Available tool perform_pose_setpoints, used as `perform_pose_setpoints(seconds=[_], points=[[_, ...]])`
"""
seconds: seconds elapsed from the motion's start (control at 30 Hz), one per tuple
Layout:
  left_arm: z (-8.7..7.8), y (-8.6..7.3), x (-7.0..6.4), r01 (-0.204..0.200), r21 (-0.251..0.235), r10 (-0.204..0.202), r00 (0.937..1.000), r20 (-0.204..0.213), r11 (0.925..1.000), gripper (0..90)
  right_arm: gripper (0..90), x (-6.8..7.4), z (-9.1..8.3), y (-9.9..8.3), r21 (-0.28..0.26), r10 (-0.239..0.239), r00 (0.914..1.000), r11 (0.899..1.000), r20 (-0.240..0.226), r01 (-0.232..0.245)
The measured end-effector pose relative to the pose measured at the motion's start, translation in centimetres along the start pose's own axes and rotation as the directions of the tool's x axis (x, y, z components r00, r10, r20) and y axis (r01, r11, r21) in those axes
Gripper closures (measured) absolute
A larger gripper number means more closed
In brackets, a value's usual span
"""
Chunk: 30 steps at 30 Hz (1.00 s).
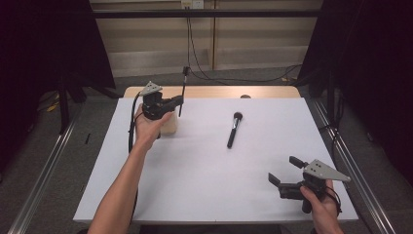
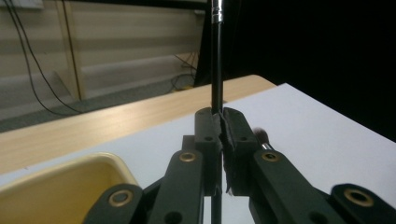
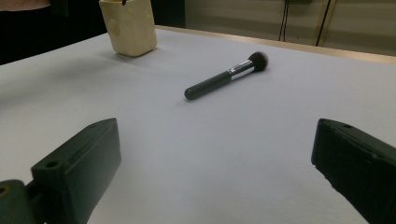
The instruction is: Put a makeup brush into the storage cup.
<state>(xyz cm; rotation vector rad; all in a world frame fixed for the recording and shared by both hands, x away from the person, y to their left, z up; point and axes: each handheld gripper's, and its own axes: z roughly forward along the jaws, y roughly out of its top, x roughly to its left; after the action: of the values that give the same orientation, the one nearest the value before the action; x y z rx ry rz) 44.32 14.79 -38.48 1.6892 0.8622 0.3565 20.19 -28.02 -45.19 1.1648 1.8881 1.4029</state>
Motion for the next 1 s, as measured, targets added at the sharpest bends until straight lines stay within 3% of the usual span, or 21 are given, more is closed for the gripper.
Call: perform_pose_setpoints(seconds=[0.3,0.53,1.0], points=[[-1.2,0.7,-0.3,-0.028,-0.079,0.028,0.9996,0.003,0.9965,85.7,0.9,0.0,0.0,0.0,0.000,-0.001,1.0000,1.000,-0.002,0.001],[-1.8,1.1,-0.2,-0.031,-0.094,0.031,0.9995,0.003,0.9951,85.7,0.9,0.0,0.0,0.0,0.000,0.000,1.0000,1.000,-0.002,0.000],[-3.4,2.6,1.0,-0.034,-0.120,0.029,0.9987,-0.041,0.9922,85.8,0.9,0.1,0.0,0.0,-0.004,0.001,1.0000,1.000,-0.002,-0.001]])
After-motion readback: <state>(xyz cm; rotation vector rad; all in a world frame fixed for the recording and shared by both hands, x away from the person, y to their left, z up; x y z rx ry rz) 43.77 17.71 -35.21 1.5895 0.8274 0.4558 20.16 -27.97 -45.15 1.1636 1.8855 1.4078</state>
